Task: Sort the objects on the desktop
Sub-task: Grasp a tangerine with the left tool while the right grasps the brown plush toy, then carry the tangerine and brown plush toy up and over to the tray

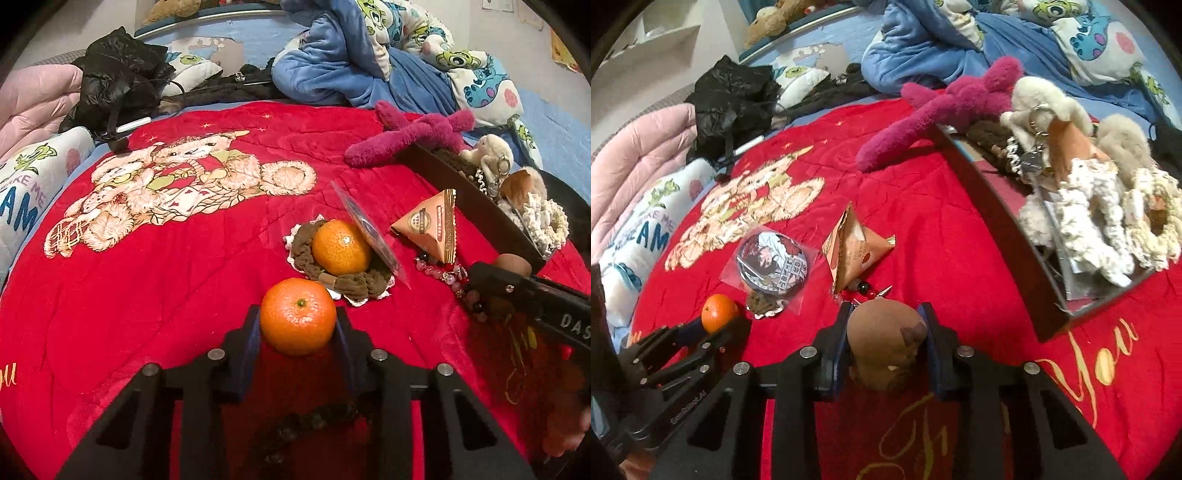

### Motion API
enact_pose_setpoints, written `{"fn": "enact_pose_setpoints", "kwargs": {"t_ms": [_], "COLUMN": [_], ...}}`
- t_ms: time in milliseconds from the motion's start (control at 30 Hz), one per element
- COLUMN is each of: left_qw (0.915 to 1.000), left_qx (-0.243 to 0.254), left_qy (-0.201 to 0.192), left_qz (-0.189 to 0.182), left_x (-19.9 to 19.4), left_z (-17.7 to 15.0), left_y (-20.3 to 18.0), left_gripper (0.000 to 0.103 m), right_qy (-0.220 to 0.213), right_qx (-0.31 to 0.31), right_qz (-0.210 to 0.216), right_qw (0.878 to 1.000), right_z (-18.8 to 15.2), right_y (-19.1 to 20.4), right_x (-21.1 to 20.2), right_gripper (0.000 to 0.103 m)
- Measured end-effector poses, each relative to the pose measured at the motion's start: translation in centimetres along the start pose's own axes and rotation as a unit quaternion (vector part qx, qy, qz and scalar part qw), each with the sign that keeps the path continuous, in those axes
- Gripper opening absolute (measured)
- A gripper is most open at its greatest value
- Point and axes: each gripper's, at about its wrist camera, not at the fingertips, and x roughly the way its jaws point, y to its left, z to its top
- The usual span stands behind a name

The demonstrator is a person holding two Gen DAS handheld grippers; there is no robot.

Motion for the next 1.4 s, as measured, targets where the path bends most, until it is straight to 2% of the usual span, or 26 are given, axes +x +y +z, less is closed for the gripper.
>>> {"fn": "enact_pose_setpoints", "kwargs": {"t_ms": [367, 700, 867, 1067, 1400], "left_qw": [0.9992, 0.9983, 0.9972, 0.9959, 0.9877], "left_qx": [0.01, 0.023, 0.02, 0.037, 0.075], "left_qy": [-0.039, -0.052, -0.055, -0.05, -0.048], "left_qz": [0.005, -0.014, -0.045, -0.066, -0.129], "left_x": [-2.9, -4.1, -4.6, -4.7, -6.0], "left_z": [-0.1, 0.0, 0.3, 0.1, -0.6], "left_y": [-0.4, -2.6, -4.5, -8.0, -16.3], "left_gripper": [0.037, 0.037, 0.037, 0.037, 0.037], "right_qy": [-0.03, -0.04, -0.053, -0.066, -0.082], "right_qx": [0.058, 0.06, 0.056, 0.078, 0.088], "right_qz": [0.07, 0.078, 0.074, 0.051, -0.021], "right_qw": [0.995, 0.994, 0.994, 0.993, 0.993], "right_z": [0.3, 0.1, -0.2, -0.4, -2.5], "right_y": [-2.1, -2.8, -3.6, -6.6, -12.5], "right_x": [-2.8, -3.9, -5.4, -7.4, -11.9], "right_gripper": [0.033, 0.033, 0.033, 0.033, 0.033]}}
